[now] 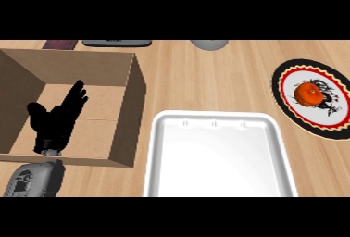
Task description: Pick the squash from the tray and place it in the plate
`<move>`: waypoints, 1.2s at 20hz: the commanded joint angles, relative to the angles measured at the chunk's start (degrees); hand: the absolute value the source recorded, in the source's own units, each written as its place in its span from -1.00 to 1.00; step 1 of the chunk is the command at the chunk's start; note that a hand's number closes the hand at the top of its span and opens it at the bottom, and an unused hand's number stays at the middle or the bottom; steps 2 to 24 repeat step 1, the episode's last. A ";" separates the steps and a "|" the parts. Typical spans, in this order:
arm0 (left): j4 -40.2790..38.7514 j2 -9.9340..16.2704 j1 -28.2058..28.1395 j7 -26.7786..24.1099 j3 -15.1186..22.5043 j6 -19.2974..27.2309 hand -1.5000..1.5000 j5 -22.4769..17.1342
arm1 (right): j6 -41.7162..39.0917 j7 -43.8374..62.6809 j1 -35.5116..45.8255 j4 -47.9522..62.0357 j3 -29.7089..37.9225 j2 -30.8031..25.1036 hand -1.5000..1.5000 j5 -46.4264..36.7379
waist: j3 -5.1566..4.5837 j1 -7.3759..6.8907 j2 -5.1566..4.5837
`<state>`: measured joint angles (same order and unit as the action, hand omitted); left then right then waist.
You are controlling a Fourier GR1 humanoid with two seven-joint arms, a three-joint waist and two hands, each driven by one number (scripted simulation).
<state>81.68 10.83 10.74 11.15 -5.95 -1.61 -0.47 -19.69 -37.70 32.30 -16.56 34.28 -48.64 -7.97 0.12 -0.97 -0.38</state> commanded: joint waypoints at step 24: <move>-0.62 -1.69 0.65 -0.25 0.56 1.11 0.00 0.40 | 1.25 -5.66 -4.37 3.10 -0.23 -0.04 -1.00 -0.81 | 0.08 -0.04 -0.16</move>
